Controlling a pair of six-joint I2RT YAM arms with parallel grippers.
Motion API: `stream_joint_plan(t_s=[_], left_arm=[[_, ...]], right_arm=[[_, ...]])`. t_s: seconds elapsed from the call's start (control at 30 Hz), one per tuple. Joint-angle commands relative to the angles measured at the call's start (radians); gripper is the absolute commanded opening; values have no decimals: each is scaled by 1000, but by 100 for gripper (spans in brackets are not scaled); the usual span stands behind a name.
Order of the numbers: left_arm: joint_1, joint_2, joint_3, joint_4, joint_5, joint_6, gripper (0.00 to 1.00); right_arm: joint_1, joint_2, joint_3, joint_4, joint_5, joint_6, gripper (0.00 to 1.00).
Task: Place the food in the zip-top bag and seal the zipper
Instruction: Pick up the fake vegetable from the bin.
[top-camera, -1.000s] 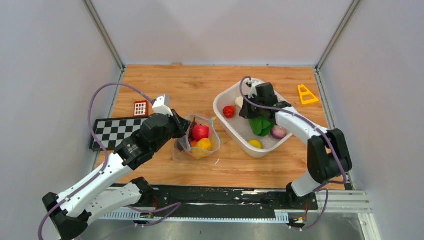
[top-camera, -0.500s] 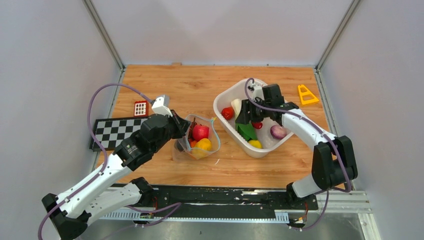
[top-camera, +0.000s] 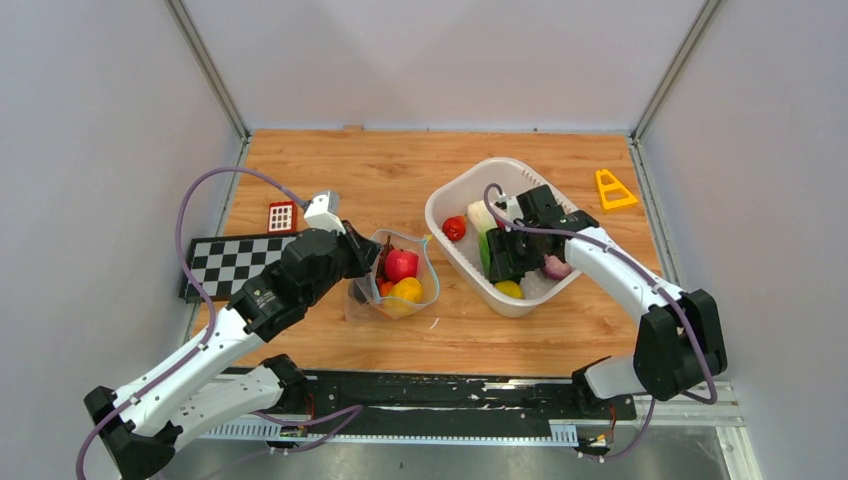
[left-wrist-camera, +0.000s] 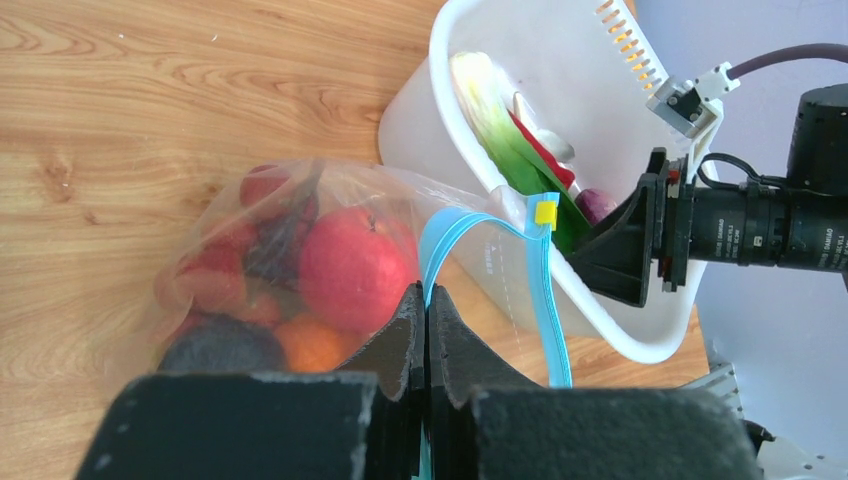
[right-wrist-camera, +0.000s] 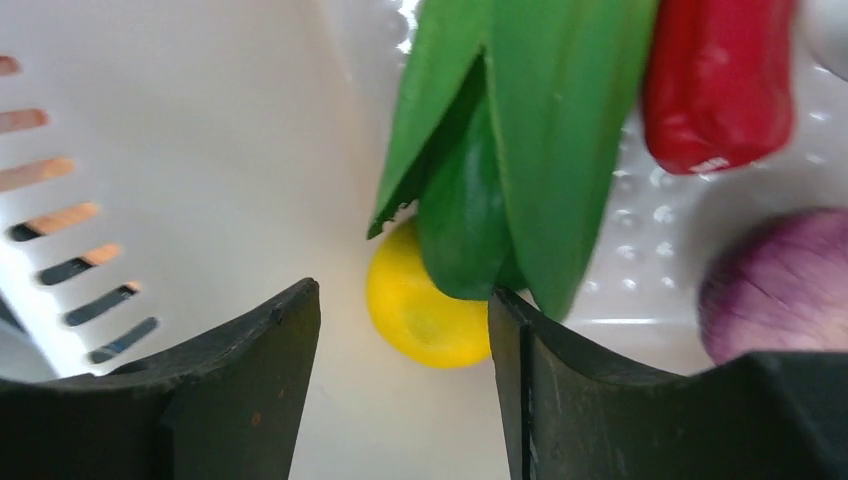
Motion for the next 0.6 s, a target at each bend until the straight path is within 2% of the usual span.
stream_joint_plan(t_s=[0.0,0.17,0.27,0.33,0.47,0.57], left_arm=[[1,-6,4,44,-13,5,0],[0,6,13,44,-3,14,0],[1,1,13,37,-7,17,0],[1,-4,11,34,-14,20,0],[1,-4,25,13,-24,33,0],[0,-1,25,18,-29,35,1]], right_arm=[[-3,-75,21,-18,223,36,64],[-19,-139,48,123,384,132,69],[-59,-127,61,203,461,144,75],[-84,-93,77,241,462,131,75],[-104,-20,101,277,457,88,72],[-112,96,108,304,474,41,64]])
